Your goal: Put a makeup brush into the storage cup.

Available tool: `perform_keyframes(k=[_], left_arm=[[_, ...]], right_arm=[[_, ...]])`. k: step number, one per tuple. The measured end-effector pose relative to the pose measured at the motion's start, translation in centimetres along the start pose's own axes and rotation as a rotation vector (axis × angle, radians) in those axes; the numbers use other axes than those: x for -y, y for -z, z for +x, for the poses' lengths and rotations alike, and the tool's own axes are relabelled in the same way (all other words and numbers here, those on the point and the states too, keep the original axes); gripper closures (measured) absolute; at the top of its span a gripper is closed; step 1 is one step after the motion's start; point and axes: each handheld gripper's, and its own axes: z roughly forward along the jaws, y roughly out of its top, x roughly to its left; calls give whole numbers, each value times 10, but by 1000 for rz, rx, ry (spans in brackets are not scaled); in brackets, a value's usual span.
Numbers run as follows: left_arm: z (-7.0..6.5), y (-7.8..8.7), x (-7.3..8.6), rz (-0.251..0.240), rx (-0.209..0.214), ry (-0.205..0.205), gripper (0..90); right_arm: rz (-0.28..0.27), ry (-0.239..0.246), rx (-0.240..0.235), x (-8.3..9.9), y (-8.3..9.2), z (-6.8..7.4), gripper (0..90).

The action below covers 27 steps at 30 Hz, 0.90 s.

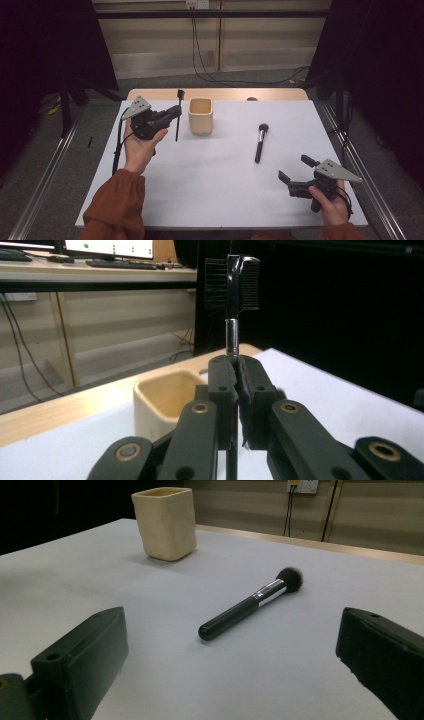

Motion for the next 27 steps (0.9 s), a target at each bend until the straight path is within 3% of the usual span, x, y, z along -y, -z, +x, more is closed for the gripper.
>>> perform_keyframes(k=[12, 13, 14, 20, 22, 27], left_arm=[[-9, -23, -30, -46, 14, -53, 855], [-8, -25, -32, -56, 21, -43, 856], [-8, -27, -33, -67, 25, -34, 855], [-10, -39, -42, -76, 18, -69, 856], [-8, -44, -42, -83, 33, -66, 855], [-1, -54, -42, -77, 18, -55, 856]], right_arm=[[0, -1, -4, 0, 0, 0, 2], [-1, 0, -3, 0, 0, 0, 2], [-1, 1, -4, 0, 0, 1, 2], [-1, -3, -7, 0, 0, 1, 2], [4, -3, -7, 0, 0, 0, 2], [3, -2, -7, 0, 1, 1, 2]])
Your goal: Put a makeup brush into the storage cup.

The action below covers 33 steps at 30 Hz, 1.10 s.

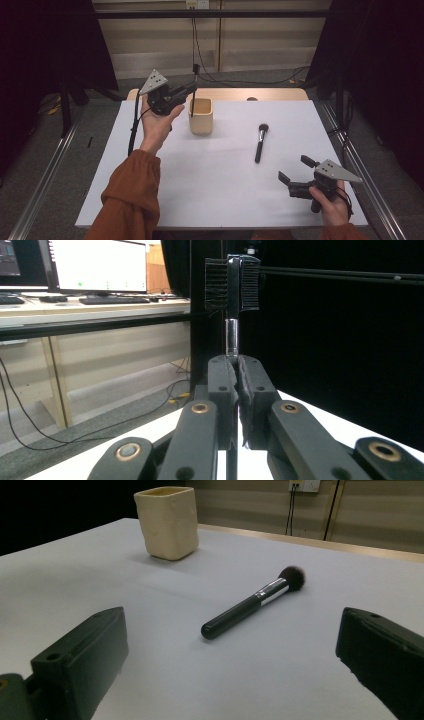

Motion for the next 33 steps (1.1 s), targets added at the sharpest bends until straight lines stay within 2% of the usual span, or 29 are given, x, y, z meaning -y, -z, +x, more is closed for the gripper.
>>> perform_keyframes(k=[2, 13, 17, 20, 24, 33], left_arm=[[3, -3, 0, -1, -2, 12, 855], [13, -16, 2, 8, -23, 12, 855], [21, -24, 8, 19, -34, 27, 855], [24, -29, 15, 42, -46, 25, 855], [24, -34, 17, 44, -49, 17, 855], [30, -40, 14, 21, -42, 32, 855]], right_arm=[[0, -1, -1, 0, 0, 0, 2], [-3, -5, -2, 0, 0, 0, 2], [-5, -6, -3, 0, 1, 0, 2], [-4, -6, -4, 0, 0, 0, 2], [-4, -5, -5, 0, 1, 0, 2], [-3, -3, -5, 0, 1, 0, 2]])
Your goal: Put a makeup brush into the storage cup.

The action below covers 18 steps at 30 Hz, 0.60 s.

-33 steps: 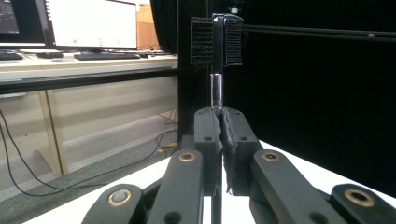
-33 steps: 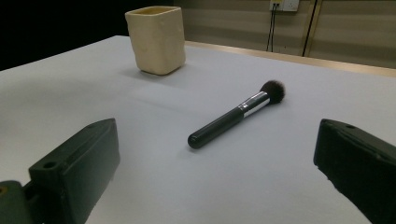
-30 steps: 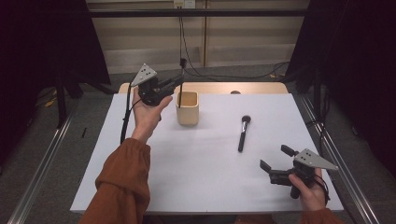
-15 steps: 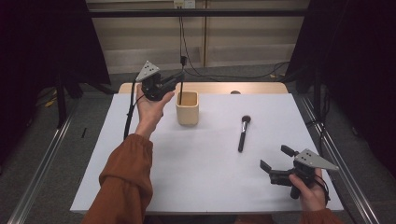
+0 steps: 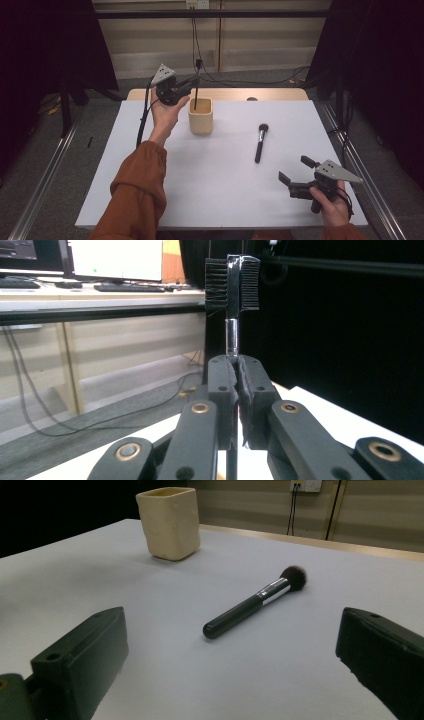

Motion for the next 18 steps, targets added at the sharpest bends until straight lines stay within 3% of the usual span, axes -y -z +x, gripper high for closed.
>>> perform_keyframes(k=[2, 8, 12, 18], left_arm=[[0, -1, 1, 6, -16, -17, 855], [7, -5, 4, -19, -11, 8, 855], [10, -8, 7, 3, -13, -13, 855], [12, -10, 12, 21, -23, -5, 855]], right_arm=[[0, 1, 0, 0, 0, 0, 2], [0, 2, 0, 0, 0, 0, 2], [-1, 1, 1, 0, 0, 0, 2], [0, 2, 2, 0, 0, 0, 2]])
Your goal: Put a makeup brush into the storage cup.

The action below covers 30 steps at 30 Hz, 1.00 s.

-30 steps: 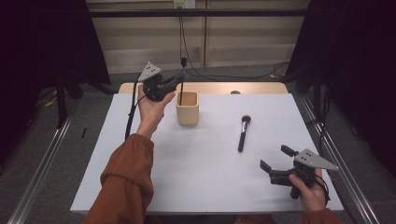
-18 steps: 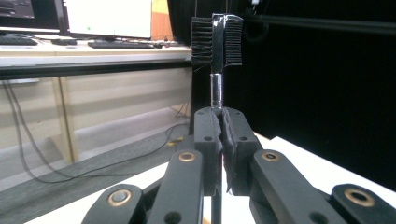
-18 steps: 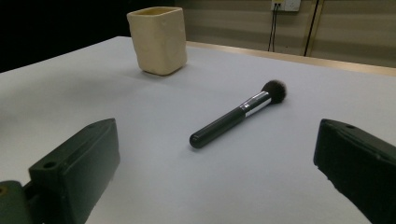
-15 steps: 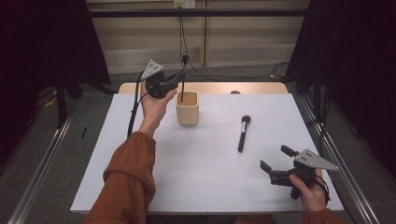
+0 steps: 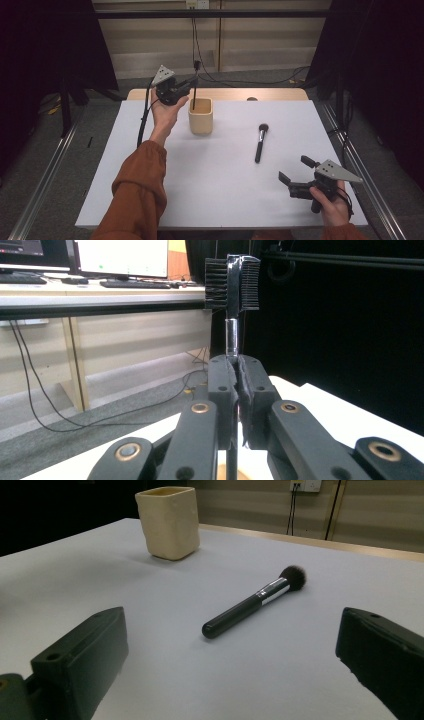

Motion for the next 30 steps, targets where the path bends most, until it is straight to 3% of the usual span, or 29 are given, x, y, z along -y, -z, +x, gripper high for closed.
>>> perform_keyframes(k=[5, 30], left_arm=[[-4, -3, 2, 9, 11, -15, 855], [0, -4, 32, 71, 12, 1, 855]], right_arm=[[0, 0, 1, 0, 0, 0, 2], [4, -1, -1, 0, 0, 0, 2]])
